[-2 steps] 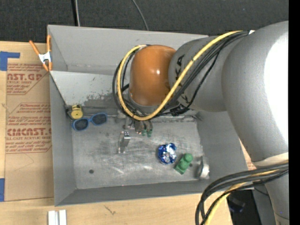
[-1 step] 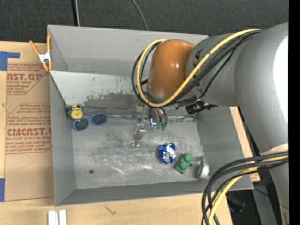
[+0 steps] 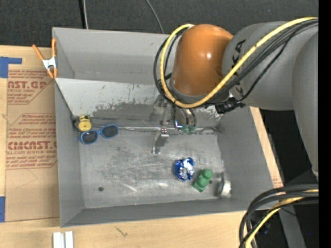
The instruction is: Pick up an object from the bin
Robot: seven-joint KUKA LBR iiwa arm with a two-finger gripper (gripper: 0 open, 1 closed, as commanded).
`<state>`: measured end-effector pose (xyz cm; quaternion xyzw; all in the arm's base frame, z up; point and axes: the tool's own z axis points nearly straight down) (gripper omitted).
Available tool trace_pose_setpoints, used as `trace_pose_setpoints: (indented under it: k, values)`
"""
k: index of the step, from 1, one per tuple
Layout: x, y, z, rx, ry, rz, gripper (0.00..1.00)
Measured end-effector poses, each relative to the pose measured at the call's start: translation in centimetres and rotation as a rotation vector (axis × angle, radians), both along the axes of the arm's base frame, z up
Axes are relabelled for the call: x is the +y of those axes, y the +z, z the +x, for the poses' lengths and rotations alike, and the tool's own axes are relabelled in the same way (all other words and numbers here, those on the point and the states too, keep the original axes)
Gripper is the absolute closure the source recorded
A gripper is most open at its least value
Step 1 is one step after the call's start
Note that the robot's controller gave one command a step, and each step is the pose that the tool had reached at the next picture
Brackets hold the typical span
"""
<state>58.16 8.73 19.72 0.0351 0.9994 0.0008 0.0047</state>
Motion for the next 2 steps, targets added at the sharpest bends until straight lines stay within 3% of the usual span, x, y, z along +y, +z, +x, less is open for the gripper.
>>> trace_pose_setpoints:
  k: [1,2]
  values:
    - [3.1,-3.7,-6.5,0.016,0.005,0.0,0.0]
    - [-3.2,-8.5,-6.4,0.014,0.066,-0.003,0.0]
